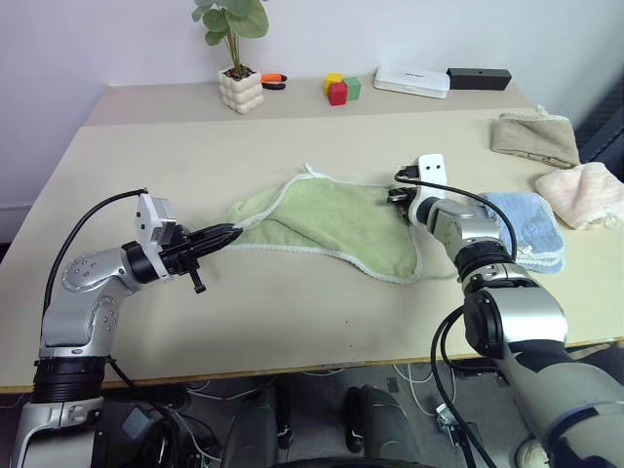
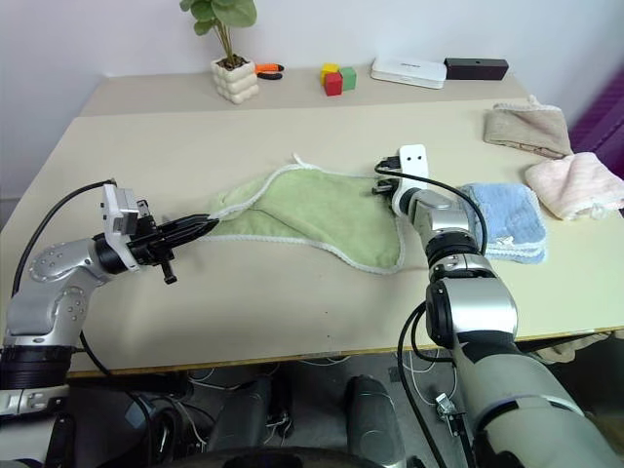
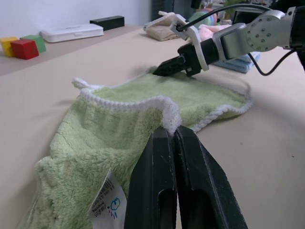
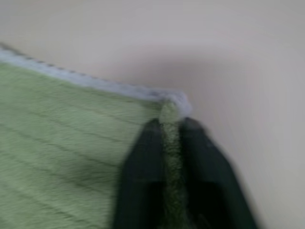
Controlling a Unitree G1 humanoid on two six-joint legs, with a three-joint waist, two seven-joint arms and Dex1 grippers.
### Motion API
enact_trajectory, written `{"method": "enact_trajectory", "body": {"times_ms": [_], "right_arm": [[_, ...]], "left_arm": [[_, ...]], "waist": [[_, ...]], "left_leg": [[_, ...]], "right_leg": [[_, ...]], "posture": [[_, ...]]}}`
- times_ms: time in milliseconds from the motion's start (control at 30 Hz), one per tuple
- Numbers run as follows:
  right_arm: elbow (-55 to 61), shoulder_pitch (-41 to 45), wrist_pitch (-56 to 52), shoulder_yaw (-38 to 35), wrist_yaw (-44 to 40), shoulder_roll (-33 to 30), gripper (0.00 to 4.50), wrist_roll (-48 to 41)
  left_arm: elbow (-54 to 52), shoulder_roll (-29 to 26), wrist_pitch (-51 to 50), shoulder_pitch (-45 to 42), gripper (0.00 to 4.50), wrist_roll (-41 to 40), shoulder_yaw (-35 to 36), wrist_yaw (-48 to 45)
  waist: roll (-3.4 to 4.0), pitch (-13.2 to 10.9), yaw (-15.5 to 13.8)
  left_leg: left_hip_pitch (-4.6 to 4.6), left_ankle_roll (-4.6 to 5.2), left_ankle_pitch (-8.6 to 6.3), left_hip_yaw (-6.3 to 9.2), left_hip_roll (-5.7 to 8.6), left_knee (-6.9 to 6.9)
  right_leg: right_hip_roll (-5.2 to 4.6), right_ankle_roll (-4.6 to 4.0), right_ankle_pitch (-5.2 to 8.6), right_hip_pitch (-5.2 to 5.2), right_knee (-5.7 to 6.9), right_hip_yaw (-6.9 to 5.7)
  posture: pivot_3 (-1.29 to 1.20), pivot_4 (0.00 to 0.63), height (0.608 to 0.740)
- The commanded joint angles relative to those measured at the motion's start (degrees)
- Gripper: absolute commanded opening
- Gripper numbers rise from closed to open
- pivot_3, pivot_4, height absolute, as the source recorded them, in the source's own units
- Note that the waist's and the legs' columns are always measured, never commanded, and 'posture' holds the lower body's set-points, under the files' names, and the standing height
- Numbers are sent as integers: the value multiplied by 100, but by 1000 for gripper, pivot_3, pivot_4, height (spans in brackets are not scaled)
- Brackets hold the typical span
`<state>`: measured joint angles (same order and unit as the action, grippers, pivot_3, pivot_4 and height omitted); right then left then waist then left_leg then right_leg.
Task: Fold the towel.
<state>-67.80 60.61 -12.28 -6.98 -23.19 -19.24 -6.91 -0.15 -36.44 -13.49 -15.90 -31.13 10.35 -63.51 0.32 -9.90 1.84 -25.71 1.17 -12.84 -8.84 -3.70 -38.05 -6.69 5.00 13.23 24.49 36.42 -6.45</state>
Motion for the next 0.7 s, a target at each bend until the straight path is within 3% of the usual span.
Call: {"method": "enact_trajectory", "body": {"times_ms": [33,200,267,367,500,700], "right_arm": [[43,87,44,-29,-9,-76,31,64],[960,-264,88,-62,-291,-227,31,-50],[2112,-784,-39,63,-569,-352,31,-65],[4719,-1989,-930,206,-1340,-774,31,-479],[6423,-2793,-1249,155,-1675,-1278,31,-644],[7185,-3021,-1146,32,-1884,-1558,31,-797]], "left_arm": [[-141,-53,29,-40,0,-65,92,1],[8,-84,21,-108,0,-90,189,20],[114,-106,43,-118,0,-123,324,72],[396,-135,105,-209,0,-189,600,196],[769,-188,202,-392,0,-192,777,179],[1422,-113,368,-1012,0,-91,834,363]], "waist": [[0,0,9],[1,0,23],[1,0,20],[1,-1,-43],[1,-1,-65],[-2,0,-108]], "left_leg": [[0,0,0,-1,0,0],[-1,0,0,-1,0,3],[-1,0,0,-2,0,4],[-2,-1,-1,0,-2,8],[1,2,-4,5,-5,8],[5,26,-19,9,-5,6]], "right_leg": [[0,0,0,0,0,1],[0,0,0,1,-3,1],[-1,0,0,1,-5,2],[-2,1,1,3,-7,3],[-4,0,0,8,-9,7],[-4,-2,1,6,-12,7]], "posture": [[0,150,740],[0,150,740],[0,150,740],[0,150,740],[0,150,740],[0,150,740]]}}
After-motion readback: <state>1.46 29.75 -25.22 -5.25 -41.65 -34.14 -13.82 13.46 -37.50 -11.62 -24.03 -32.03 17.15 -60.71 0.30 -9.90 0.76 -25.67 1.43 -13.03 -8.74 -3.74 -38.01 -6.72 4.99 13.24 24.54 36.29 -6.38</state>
